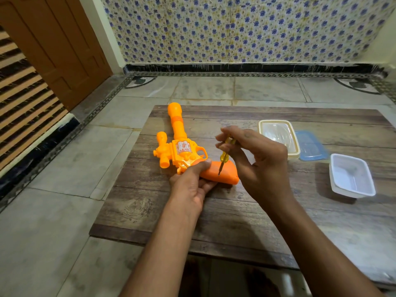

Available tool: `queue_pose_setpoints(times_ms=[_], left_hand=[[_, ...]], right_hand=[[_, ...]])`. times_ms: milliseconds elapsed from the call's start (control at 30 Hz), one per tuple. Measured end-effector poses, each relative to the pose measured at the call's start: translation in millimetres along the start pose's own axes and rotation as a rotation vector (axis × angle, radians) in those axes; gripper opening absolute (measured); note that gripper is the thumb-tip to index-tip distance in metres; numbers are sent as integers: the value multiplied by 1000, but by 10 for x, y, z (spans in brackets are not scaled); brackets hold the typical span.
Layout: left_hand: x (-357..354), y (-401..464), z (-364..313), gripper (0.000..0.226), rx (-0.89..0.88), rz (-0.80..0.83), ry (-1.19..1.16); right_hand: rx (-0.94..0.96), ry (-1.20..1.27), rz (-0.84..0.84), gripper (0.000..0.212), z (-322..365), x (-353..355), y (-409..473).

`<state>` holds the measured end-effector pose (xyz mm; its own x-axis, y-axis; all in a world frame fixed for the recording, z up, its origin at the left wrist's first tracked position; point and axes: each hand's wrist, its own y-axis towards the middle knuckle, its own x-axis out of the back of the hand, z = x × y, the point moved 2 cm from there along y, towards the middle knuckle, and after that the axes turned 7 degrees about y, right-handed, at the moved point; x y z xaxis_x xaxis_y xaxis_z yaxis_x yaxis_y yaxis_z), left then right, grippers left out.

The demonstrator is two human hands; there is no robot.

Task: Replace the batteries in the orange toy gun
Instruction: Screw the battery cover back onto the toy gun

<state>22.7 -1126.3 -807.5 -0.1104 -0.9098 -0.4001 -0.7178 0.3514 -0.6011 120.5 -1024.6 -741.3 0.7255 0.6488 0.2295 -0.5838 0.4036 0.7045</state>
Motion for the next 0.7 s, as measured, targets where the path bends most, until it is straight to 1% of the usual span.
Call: queue_pose_setpoints(times_ms=[67, 167, 367, 533, 600, 700], left_hand=[[6, 9, 5, 52, 1, 8, 0], [20, 29, 12, 54, 5, 16, -1], [17, 35, 2, 50, -2, 17, -22], [34, 56, 11, 57, 10, 15, 0], [33, 54, 5, 56, 13, 18, 0], [19, 35, -6, 53, 9, 21, -12]], right_hand=[[11, -42, -22, 23, -6, -5, 4], [34, -99, -46, 31, -11, -22, -7], [19, 10, 23, 33, -2, -23, -23], [22, -49, -29, 37, -13, -26, -25], [32, -82, -44, 36, -15, -24, -34], [26, -40, -15, 27, -6, -26, -40]])
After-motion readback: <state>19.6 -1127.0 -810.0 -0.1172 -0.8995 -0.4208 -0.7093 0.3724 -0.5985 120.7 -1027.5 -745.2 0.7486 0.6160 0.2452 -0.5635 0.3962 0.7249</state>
